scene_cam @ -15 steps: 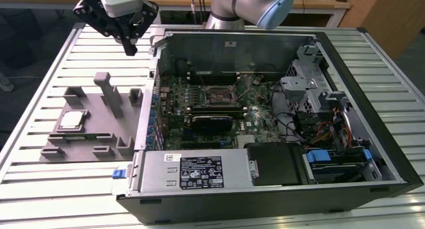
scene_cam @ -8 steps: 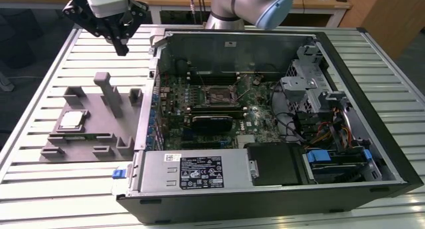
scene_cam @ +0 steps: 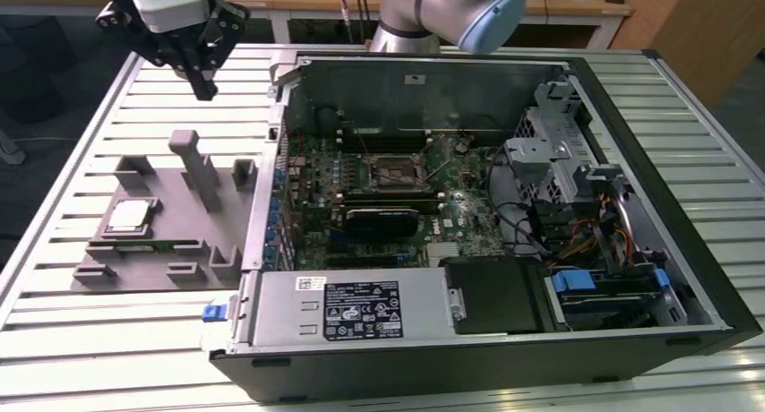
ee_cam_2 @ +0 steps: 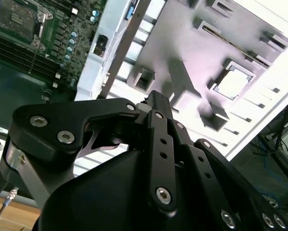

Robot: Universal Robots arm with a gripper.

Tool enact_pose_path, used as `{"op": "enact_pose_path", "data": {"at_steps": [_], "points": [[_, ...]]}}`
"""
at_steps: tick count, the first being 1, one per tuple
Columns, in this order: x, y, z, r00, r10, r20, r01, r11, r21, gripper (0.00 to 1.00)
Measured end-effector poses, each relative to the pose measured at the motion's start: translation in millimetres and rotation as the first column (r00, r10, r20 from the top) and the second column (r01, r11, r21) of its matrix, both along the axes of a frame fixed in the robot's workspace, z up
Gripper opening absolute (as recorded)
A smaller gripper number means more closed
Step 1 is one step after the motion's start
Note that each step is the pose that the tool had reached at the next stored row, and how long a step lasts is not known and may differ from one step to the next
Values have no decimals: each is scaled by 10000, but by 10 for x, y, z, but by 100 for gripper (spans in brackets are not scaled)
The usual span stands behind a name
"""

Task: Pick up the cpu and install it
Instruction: 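Reach for the cpu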

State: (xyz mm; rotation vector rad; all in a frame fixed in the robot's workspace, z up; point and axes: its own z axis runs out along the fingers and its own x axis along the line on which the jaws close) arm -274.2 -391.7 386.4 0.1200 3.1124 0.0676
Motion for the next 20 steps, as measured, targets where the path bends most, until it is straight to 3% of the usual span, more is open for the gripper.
{"op": "enact_pose_path", "data": {"at_steps": [20], "points": [[-394, 107, -95, 10000, -1, 1, 1, 10000, 0, 11]]}}
